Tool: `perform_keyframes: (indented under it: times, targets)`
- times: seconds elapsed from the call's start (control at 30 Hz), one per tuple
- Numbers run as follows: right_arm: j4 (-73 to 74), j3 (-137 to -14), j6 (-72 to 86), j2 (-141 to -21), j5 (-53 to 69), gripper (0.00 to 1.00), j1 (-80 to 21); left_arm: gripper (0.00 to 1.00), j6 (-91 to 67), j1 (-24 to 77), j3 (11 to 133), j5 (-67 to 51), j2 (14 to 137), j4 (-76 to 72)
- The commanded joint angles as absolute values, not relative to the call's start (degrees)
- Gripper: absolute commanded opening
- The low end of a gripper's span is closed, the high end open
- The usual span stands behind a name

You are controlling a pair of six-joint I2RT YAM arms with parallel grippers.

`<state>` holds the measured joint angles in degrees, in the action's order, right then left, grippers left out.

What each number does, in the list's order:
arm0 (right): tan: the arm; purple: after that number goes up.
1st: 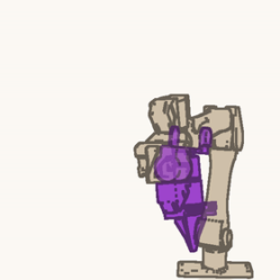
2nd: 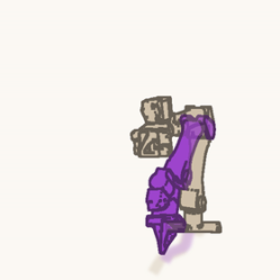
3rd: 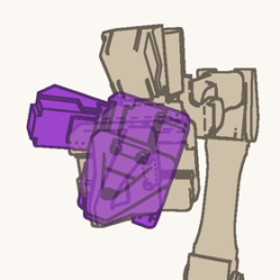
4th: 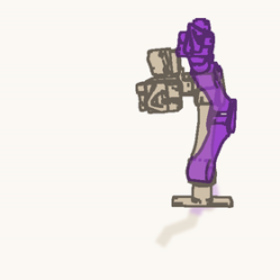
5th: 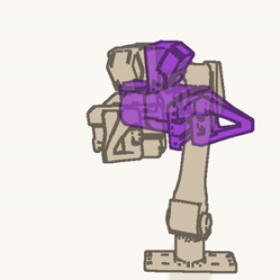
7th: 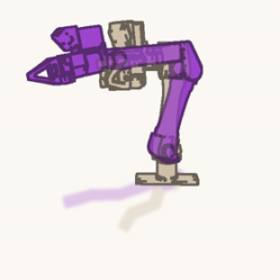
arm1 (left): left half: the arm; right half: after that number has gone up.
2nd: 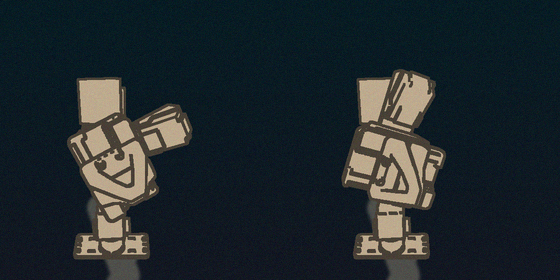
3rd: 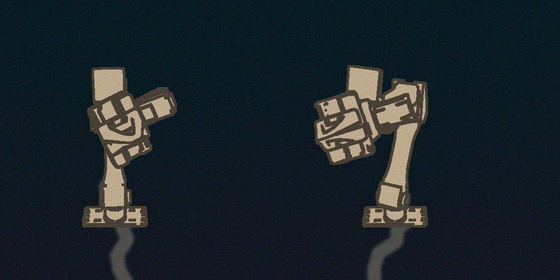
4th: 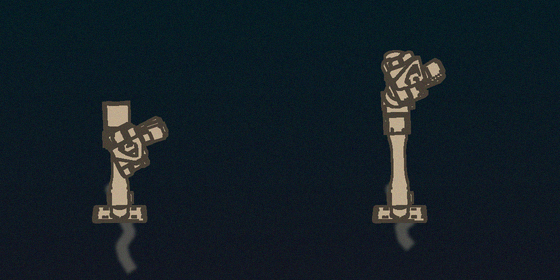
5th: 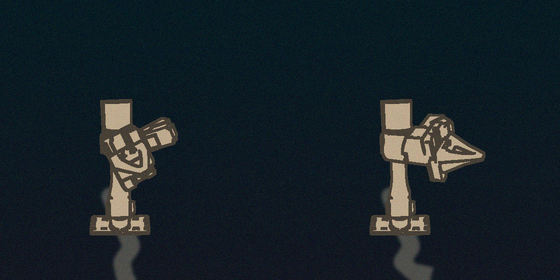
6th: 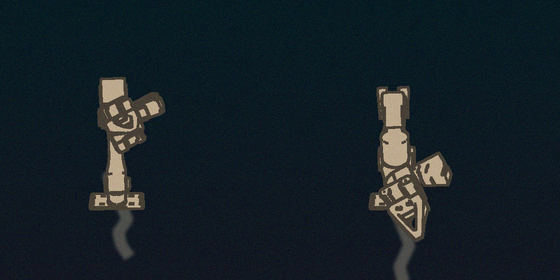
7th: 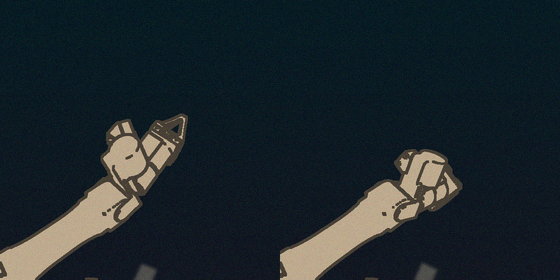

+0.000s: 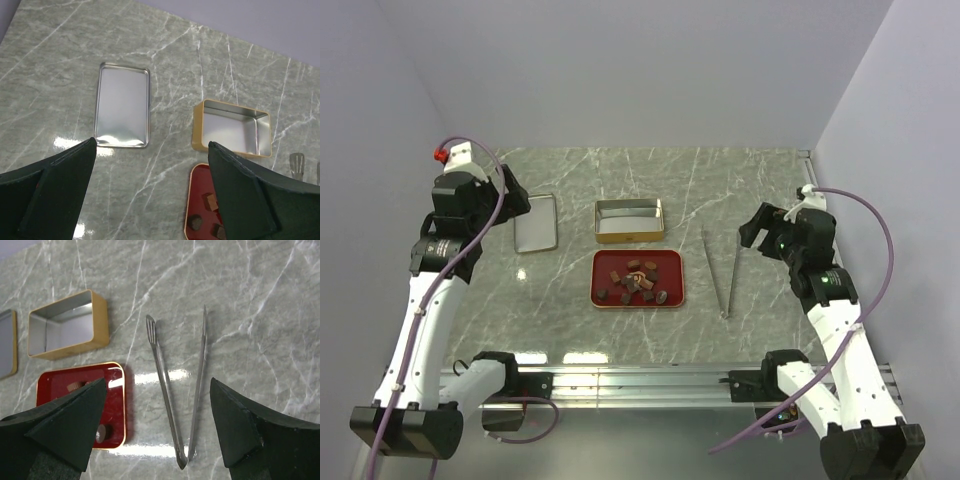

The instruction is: Pack the chocolate

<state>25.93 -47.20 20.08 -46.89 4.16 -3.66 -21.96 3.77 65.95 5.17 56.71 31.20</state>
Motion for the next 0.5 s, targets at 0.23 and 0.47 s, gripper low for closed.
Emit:
perform_keyframes:
  times: [0.23,0.47]
  targets:
    - [22.68,-44.12,21.0,-50.08,0.09,0.9,-10.89,1.0,-25.57,3.69,63.98,4.13,53.88,33.04]
    - [21.53,-43.07,19.87,-55.63,0.18,0.9,-12.13,0.99,-26.8,3.69,62.94,5.62,51.95,34.37]
